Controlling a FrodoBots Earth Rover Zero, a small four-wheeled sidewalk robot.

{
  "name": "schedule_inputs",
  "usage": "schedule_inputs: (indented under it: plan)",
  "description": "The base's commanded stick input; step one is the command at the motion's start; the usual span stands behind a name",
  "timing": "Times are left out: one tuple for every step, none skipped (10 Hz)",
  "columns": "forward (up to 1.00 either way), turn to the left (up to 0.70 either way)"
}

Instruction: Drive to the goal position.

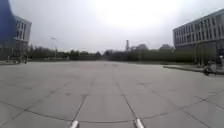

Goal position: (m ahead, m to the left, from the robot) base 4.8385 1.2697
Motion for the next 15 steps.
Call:
schedule_inputs:
  plan:
    - [1.0,0.0]
    - [1.0,0.0]
    - [1.0,0.0]
    - [1.0,0.0]
    - [1.0,0.0]
    - [1.0,0.0]
    - [1.0,0.0]
    - [1.0,0.0]
    - [1.0,0.0]
    - [1.0,0.0]
    - [1.0,0.0]
    - [1.0,0.02]
    - [1.0,0.39]
    - [1.0,0.12]
    - [1.0,0.0]
